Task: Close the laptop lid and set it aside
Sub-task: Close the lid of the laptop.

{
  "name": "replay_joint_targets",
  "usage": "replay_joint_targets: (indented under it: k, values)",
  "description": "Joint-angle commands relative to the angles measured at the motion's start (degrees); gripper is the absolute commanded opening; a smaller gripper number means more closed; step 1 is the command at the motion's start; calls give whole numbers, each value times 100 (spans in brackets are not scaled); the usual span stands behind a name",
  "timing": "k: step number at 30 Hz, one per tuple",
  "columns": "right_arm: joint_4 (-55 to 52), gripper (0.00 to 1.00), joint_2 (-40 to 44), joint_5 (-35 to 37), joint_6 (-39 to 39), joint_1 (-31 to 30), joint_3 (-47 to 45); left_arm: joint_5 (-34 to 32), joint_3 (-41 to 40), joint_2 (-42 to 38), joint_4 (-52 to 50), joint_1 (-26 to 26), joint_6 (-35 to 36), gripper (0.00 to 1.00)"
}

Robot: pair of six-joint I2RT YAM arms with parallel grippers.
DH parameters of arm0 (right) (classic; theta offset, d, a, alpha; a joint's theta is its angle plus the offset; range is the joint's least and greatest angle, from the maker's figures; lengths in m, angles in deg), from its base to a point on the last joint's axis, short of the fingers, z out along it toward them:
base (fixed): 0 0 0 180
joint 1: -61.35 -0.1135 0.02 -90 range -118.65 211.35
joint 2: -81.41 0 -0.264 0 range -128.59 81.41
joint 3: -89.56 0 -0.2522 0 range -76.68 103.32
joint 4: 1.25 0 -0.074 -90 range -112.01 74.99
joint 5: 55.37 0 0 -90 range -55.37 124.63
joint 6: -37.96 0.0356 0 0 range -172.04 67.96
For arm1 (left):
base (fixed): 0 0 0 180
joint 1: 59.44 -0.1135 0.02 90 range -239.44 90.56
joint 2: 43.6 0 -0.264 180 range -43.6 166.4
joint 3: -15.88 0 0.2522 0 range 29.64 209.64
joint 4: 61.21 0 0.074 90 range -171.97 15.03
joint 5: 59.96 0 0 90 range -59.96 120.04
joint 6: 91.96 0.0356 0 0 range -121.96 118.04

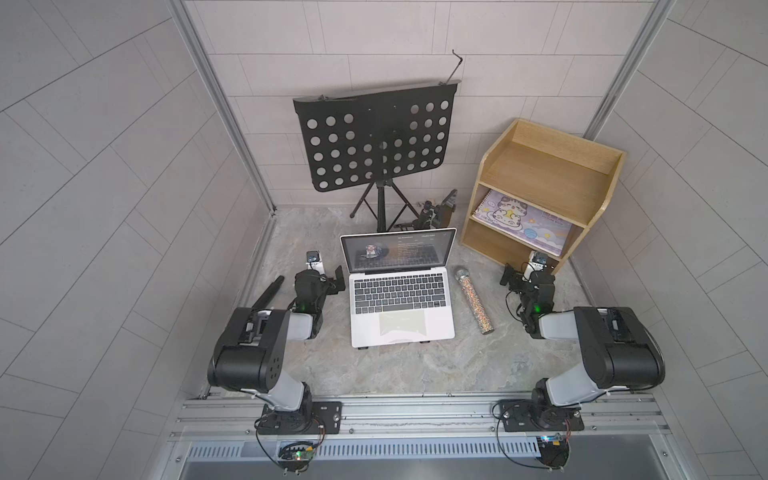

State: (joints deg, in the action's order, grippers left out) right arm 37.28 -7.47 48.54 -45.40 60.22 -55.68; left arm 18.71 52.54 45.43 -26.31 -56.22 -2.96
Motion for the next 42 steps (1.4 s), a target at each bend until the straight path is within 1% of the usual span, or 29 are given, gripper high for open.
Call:
replay_joint_targets:
  k: [1, 16, 20, 22, 24, 26, 28, 30, 31, 32, 34, 38, 39, 42]
  values:
    - [-25, 100, 38, 50, 2, -29, 19, 70, 64, 57, 77, -37, 20, 100]
    - [-5, 100, 42, 50, -3, -31, 14, 93, 66, 82, 115, -48, 34, 100]
    - [-141, 100, 77, -19, 20, -9, 58, 201, 58, 97, 152, -103, 25, 100]
    - [-95, 100, 219, -168, -138, -22, 31, 234, 49, 59, 129, -116, 18, 100]
    - [-795, 100, 737, -389, -274, -88, 141, 39, 129, -141, -33, -120, -30, 100]
    - [-1812, 100, 1404, -384, -126, -114, 340, -301, 418, -515, -830, -120, -168, 100]
    - [-2851, 100, 2054, -420, 61, -123, 556, -445, 997, -774, -2227, -120, -235, 100]
    - [-3343, 100, 2575, -524, 156, -133, 587, -656, 1720, -854, -4009, -120, -325, 100]
    - [-3475, 100, 2855, -595, 214, -143, 538, -789, 1903, -893, -4463, -120, -329, 100]
    - [-3609, 100, 3103, -649, 286, -156, 499, -879, 1960, -999, -4693, -120, -301, 100]
    - [-4078, 100, 3599, -627, 667, -167, 507, -1060, 2072, -1251, -5035, -120, -307, 100]
    - [-5258, 100, 4389, -777, 1219, -169, 631, -1171, 2525, -1501, -6244, -125, -486, 100]
    - [-5488, 100, 4590, -866, 1313, -175, 630, -1250, 2640, -1576, -6566, -121, -616, 100]
    - [-6044, 100, 5273, -1296, 1762, -183, 547, -1906, 3092, -1816, -7818, -120, -1436, 100]
